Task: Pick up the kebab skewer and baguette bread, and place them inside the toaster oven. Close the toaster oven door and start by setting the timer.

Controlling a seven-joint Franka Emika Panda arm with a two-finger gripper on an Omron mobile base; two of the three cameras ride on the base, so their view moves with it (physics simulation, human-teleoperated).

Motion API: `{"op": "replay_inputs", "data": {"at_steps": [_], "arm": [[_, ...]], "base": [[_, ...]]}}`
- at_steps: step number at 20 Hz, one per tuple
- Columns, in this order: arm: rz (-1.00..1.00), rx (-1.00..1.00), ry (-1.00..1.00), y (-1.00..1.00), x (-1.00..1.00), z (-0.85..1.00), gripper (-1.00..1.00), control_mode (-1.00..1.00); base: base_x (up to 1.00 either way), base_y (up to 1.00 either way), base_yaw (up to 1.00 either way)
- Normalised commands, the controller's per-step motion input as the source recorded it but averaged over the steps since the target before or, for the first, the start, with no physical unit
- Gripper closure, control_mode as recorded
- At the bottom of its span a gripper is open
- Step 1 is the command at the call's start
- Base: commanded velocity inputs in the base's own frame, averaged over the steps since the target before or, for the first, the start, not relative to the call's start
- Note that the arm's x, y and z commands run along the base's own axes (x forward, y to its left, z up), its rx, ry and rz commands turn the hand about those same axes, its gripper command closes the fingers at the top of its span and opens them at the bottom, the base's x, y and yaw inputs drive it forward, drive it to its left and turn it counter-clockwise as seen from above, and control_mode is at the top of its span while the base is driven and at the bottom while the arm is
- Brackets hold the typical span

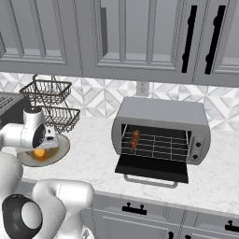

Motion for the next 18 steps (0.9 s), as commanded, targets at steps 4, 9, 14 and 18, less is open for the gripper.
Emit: {"op": "replay_inputs", "data": {"at_steps": [4, 9, 14, 18], "arm": [[0.02, -0.08, 0.04, 0.22, 0.4, -0.3, -1.0, -1.0], [0.0, -0.07, 0.05, 0.04, 0.29, -0.29, -1.0, -1.0], [0.0, -0.05, 0.03, 0.11, 0.13, -0.27, -1.0, -1.0], [0.0, -0.04, 0.0, 0.28, 0.0, -0.19, -1.0, -1.0]], "base": [[0.0, 0.0, 0.0], [0.0, 0.0, 0.0], [0.0, 0.0, 0.0], [0.0, 0.0, 0.0]]}}
